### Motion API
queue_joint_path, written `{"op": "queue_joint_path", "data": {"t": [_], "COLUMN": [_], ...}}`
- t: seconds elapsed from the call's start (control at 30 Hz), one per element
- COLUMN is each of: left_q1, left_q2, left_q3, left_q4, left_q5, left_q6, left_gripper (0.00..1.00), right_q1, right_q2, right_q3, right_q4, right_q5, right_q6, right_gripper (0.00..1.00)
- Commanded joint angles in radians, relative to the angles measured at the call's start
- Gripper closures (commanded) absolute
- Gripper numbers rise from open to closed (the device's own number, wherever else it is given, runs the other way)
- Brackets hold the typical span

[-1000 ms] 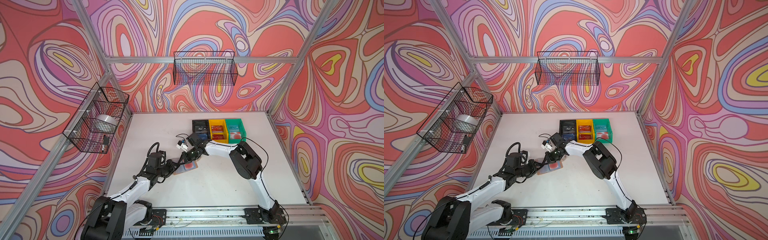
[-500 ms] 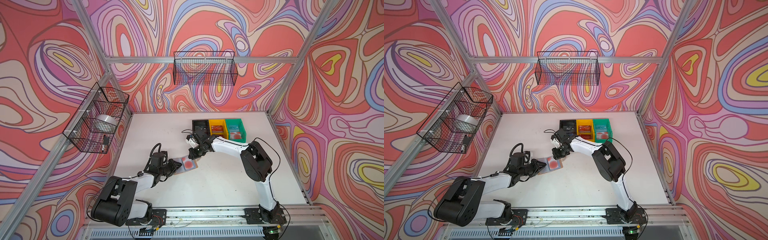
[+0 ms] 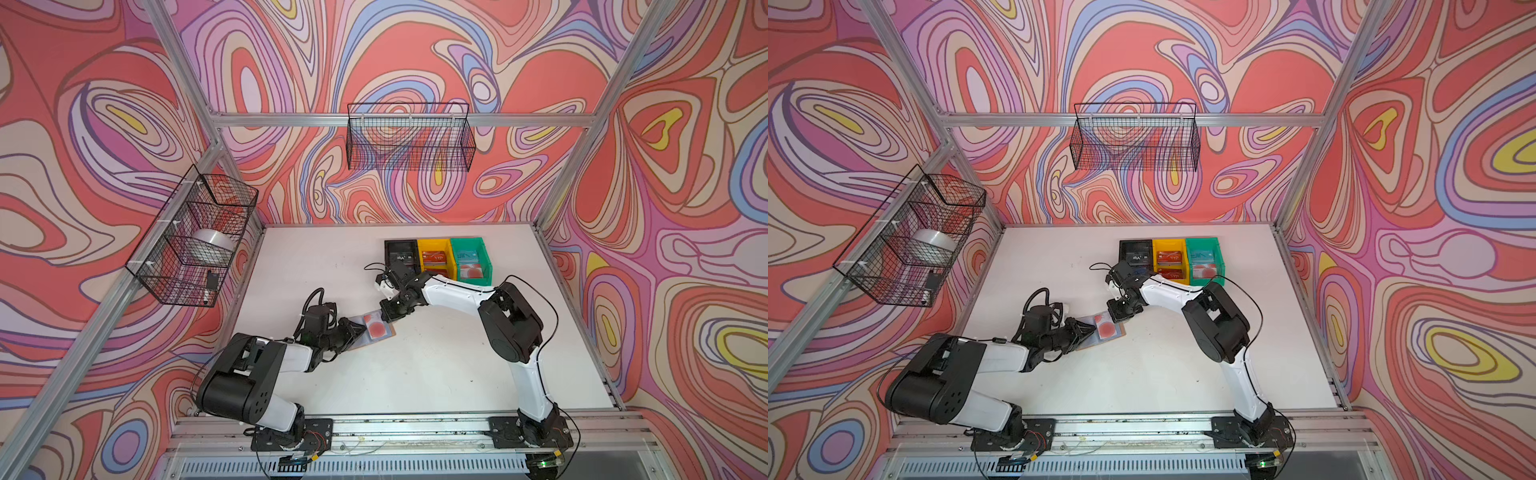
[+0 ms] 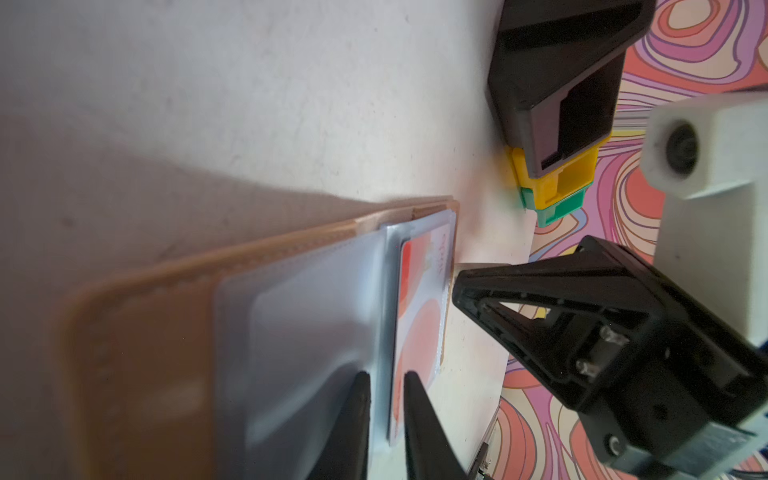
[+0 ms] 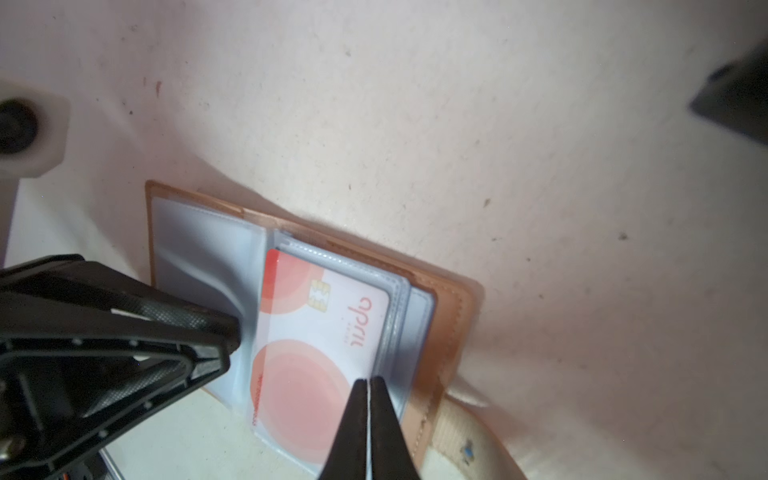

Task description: Take the credit cards out of the card holder

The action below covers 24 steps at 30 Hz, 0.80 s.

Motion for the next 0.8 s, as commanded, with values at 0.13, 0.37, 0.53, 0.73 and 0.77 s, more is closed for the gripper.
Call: {"op": "queue_joint_path", "data": {"t": [0.13,0.37,0.53,0.73,0.77], "left_q1": [-0.001,0.0,-0.001,-0.001,-0.001], "left_q2": [0.037,0.068,0.079,0.071,0.068], "left_q3": [-0.012,-0.012,-0.014,-0.022,-0.023], "left_q4": [0.077,0.112,0.135,0.14,0.139], "left_q5": [0.014,0.018,0.025,0.025,0.025], "left_q6": [-0.019,-0.028,-0.034,-0.039,-0.038], "left_gripper": [0.8,0.81,0.85,0.89,0.9], "right_q1": [0.004,0.004,0.004,0.004,0.004], "right_q2": [0.055,0.054,0.056,0.063,0.063], "right_q3": [-0.014,-0.023,-0.026,-0.038,-0.039], "right_q4": [0.016,0.019,0.014,0.015,0.015], "right_q5": [-0.031,-0.032,-0.031,-0.033,-0.033], "right_q6": [0.004,0.006,0.003,0.003,0.003], "right_gripper": [0.93,0.93,0.93,0.93,0.93]}}
